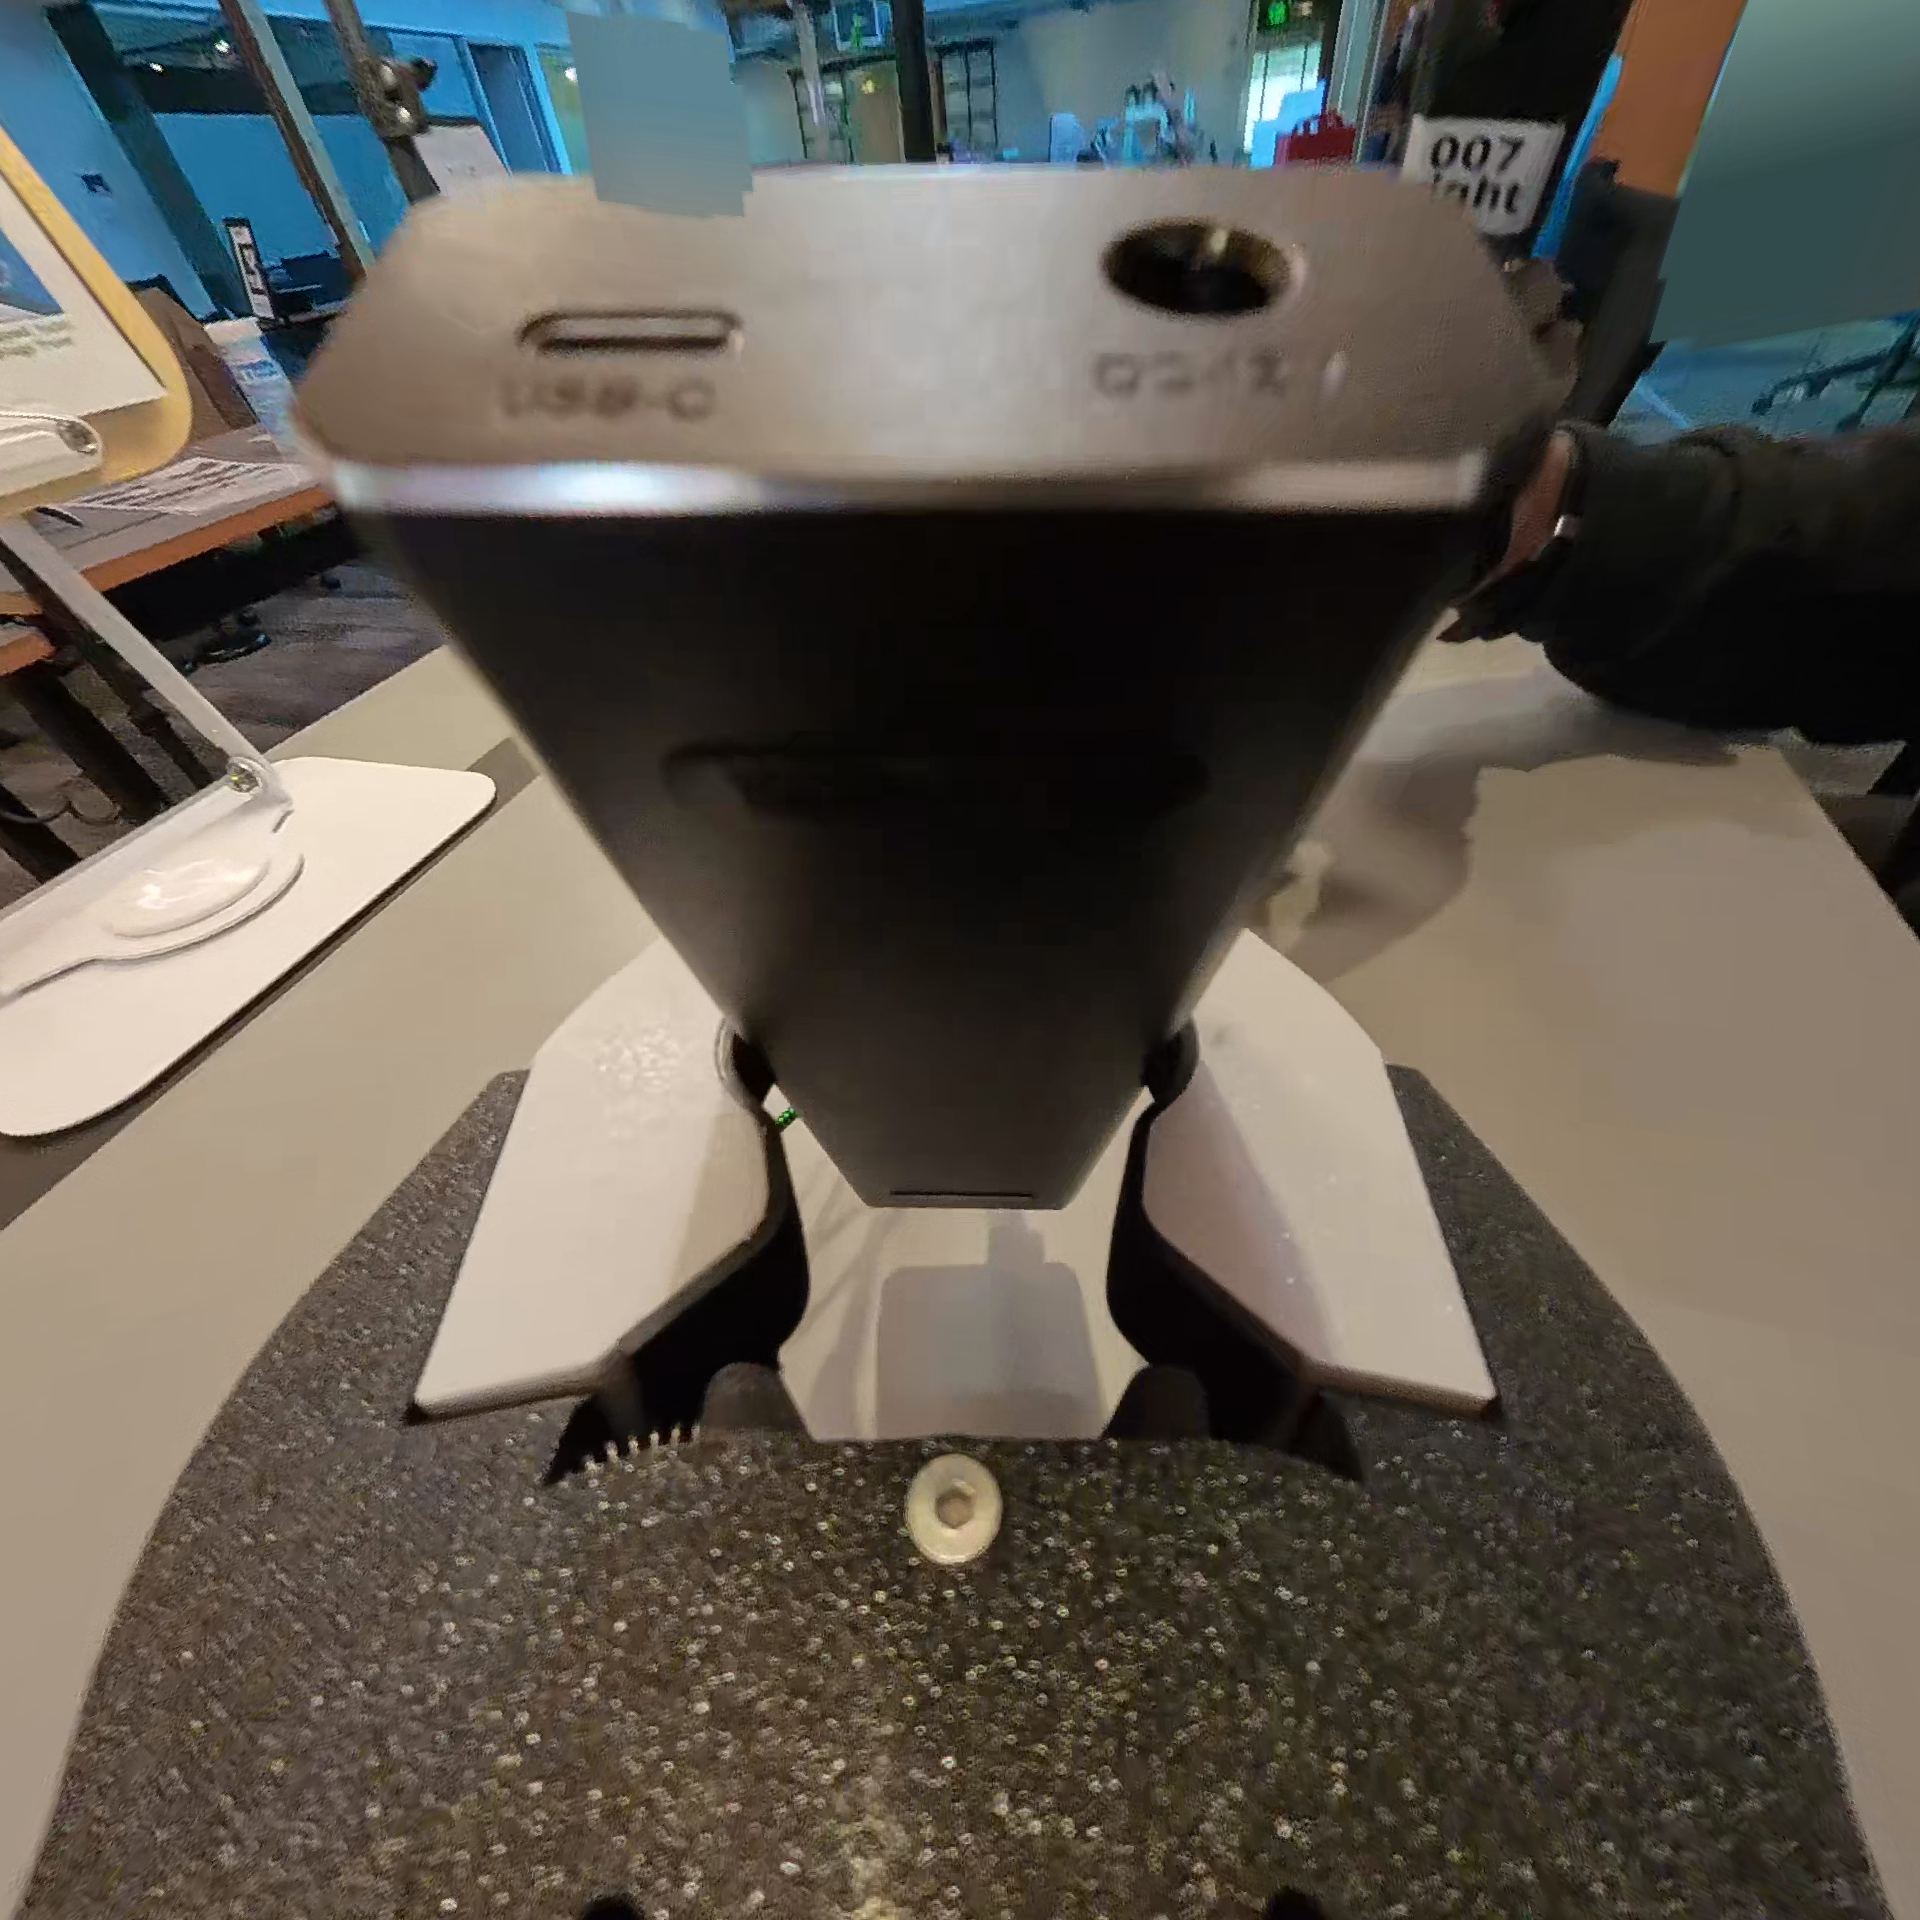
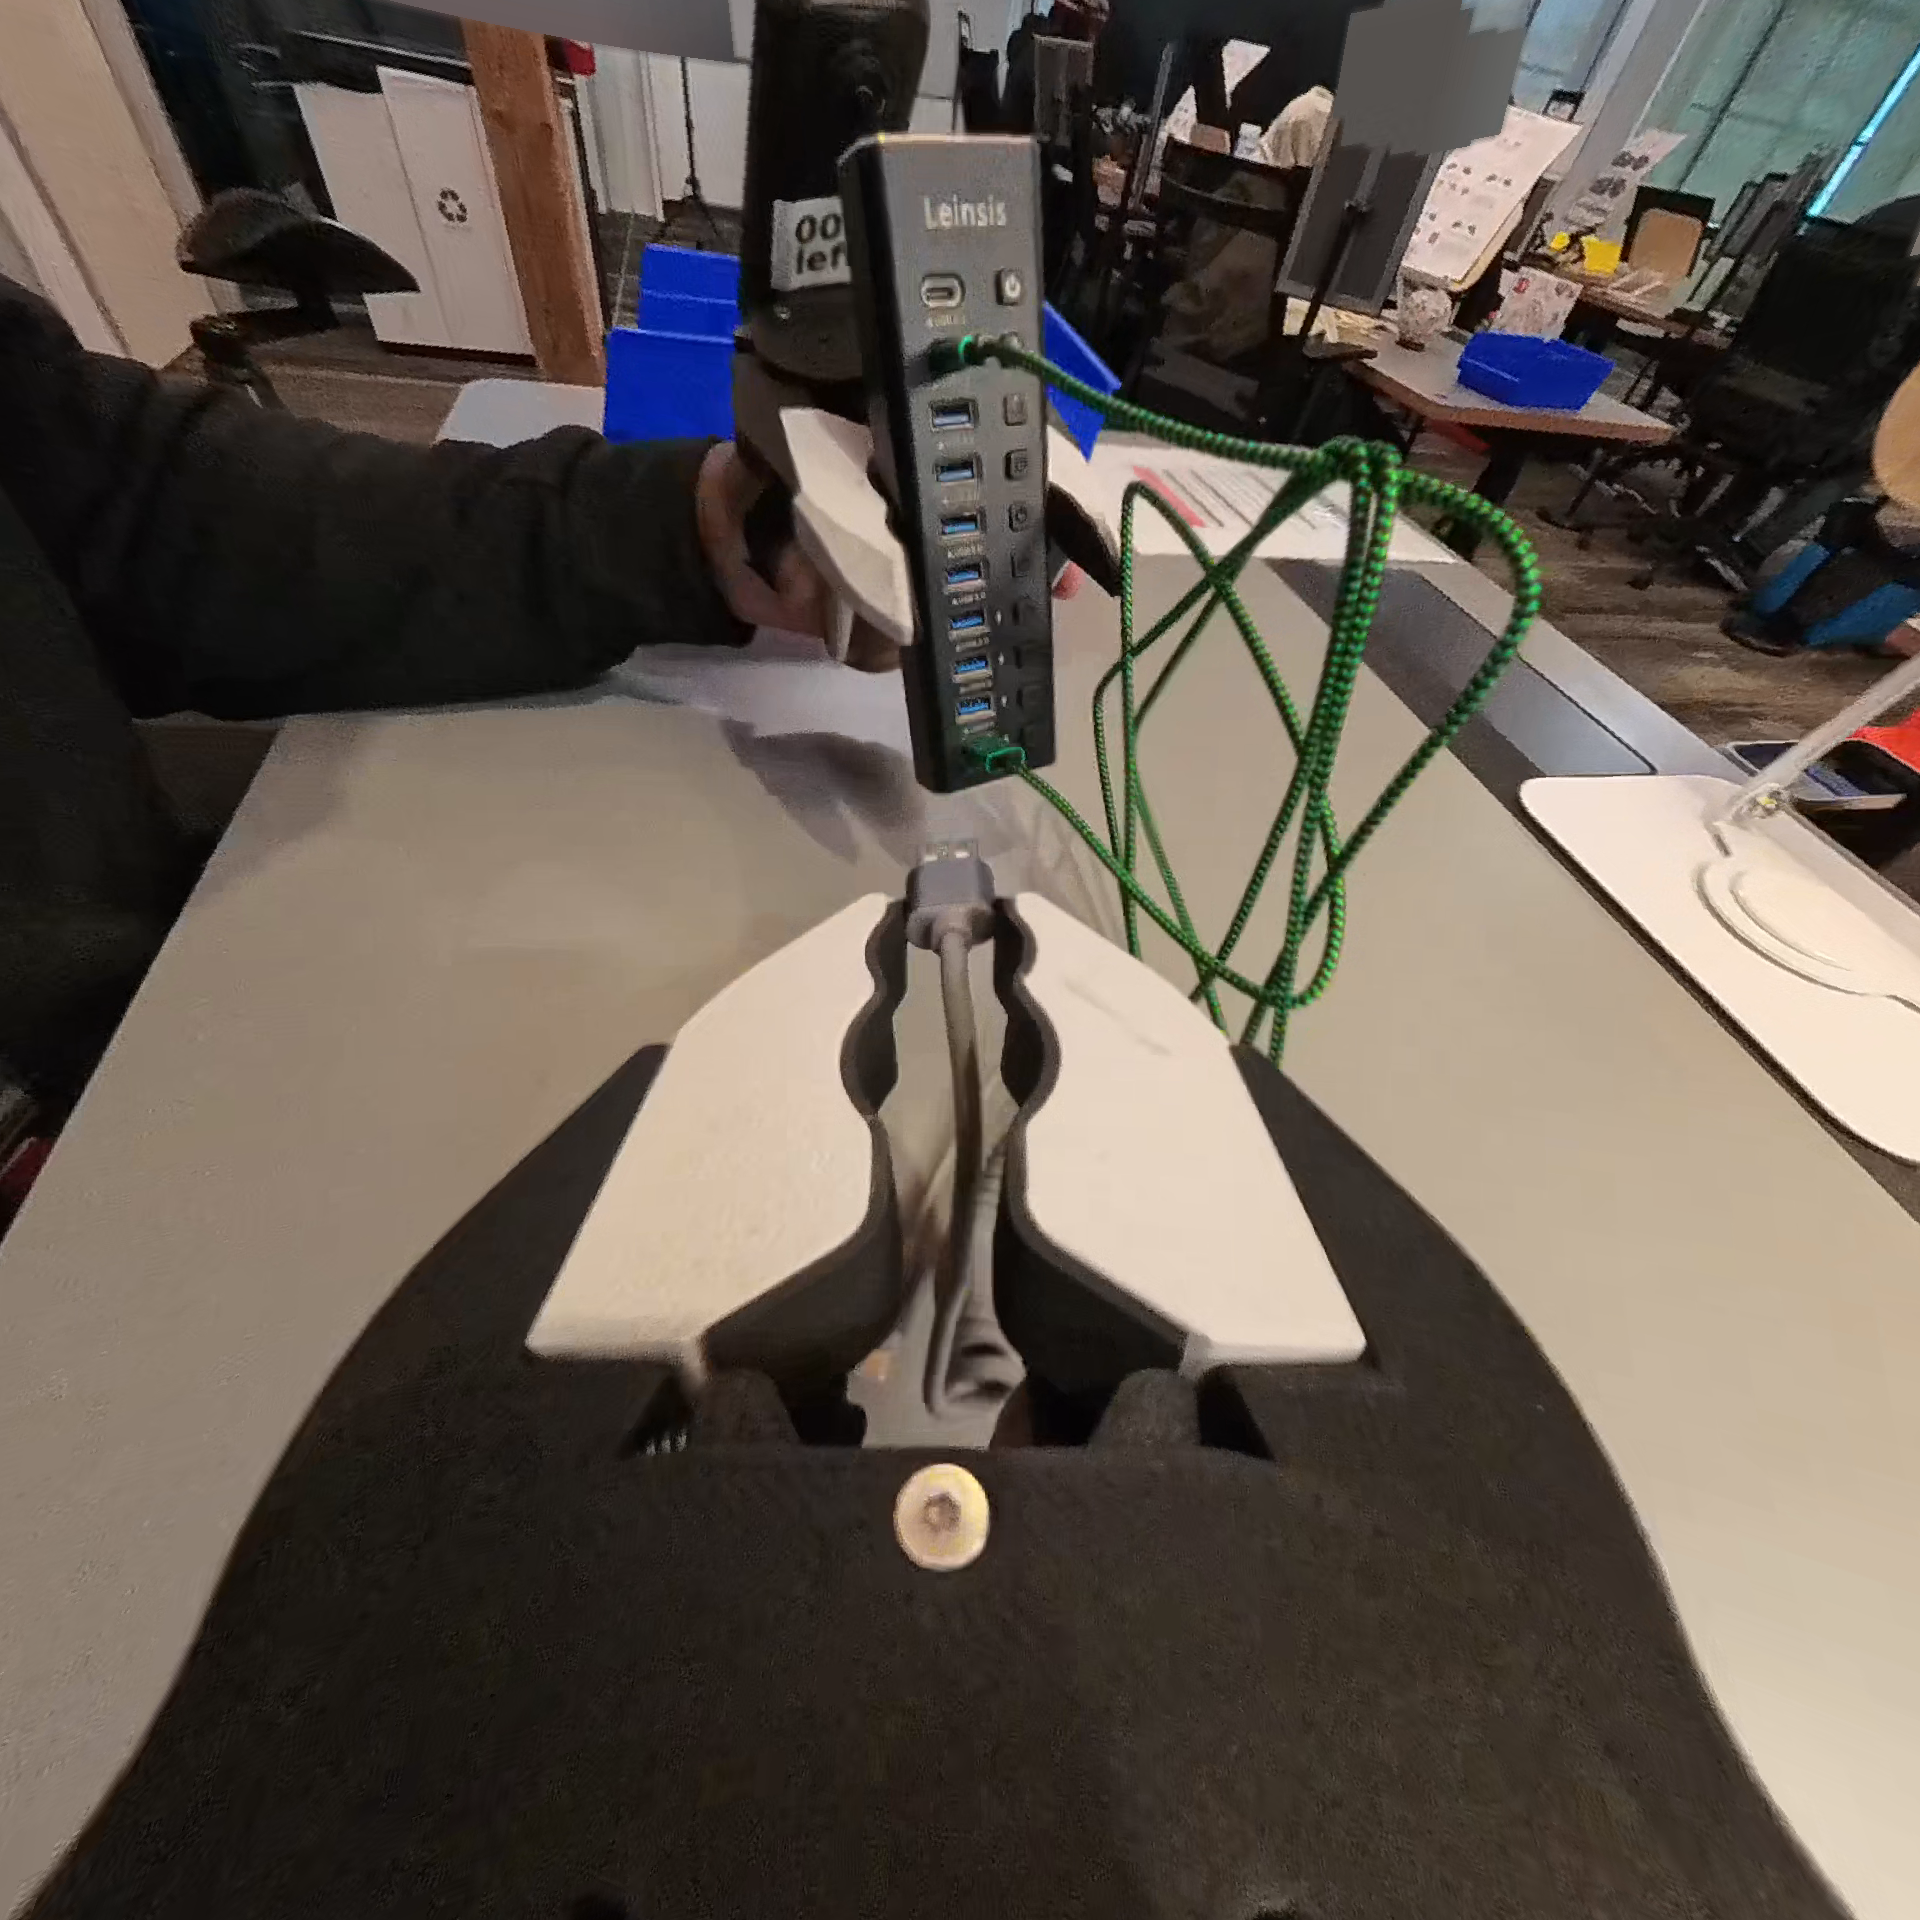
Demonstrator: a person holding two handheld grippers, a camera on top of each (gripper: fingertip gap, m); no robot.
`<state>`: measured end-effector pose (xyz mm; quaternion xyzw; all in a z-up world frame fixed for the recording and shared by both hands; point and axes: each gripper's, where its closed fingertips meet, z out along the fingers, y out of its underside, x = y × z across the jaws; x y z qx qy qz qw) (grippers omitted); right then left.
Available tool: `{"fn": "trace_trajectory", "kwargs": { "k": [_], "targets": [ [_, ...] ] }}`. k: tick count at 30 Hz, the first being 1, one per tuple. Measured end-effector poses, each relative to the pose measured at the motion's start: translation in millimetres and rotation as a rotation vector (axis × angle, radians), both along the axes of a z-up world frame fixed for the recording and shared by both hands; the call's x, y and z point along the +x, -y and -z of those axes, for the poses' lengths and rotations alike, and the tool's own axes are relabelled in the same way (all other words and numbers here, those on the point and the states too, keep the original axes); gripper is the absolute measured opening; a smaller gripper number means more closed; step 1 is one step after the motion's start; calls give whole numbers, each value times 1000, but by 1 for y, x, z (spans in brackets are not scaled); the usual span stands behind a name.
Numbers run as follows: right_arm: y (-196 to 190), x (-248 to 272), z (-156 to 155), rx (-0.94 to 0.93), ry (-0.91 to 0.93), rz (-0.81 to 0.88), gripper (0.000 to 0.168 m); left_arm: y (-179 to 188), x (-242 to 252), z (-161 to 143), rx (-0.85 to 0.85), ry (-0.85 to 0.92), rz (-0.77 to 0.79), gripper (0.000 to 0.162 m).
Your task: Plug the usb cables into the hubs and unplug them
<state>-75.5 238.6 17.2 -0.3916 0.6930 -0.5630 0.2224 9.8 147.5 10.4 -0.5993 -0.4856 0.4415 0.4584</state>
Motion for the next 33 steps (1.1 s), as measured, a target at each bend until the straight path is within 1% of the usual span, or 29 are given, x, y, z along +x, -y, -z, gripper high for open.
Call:
{"fn": "trace_trajectory", "kwargs": {
  "k": [4, 6, 9, 12, 16, 18, 20, 23, 25, 26, 28, 30, 33],
  "targets": [
    [-5, -17, -3, 30, -18, 59, 15, 15, 5, -15, 81, -80, -70, 71],
    [-9, -24, 0, 87, -47, 89, 15, 24, 9, -22, 123, -117, -111, 71],
    [-4, -35, 23, 241, -139, 187, 15, 29, 12, -26, 128, -124, -148, 71],
    [1, -35, 43, 358, -180, 236, 15, 28, 11, -26, 117, -117, -157, 71],
    [4, -39, 47, 392, -231, 284, 15, 24, 10, -27, 97, -113, -153, 71],
    [6, -37, 52, 418, -249, 271, 15, 21, 9, -30, 91, -119, -143, 71],
    [13, -38, 68, 457, -311, 295, 15, 18, 8, -31, 91, -124, -131, 71],
    [22, -45, 97, 488, -470, 345, 15, 14, 7, -31, 79, -119, -121, 71],
    [25, -42, 104, 483, -497, 340, 16, 13, 7, -31, 70, -117, -120, 71],
    [25, -41, 105, 489, -495, 335, 13, 13, 7, -31, 69, -115, -120, 71],
    [24, -40, 105, 505, -490, 328, 16, 13, 7, -31, 67, -112, -121, 71],
    [23, -41, 106, 515, -485, 326, 25, 13, 7, -30, 65, -107, -118, 71],
    [13, -37, 113, 584, -459, 276, 36, 12, 6, -29, 62, -100, -113, 71]
  ]
}}
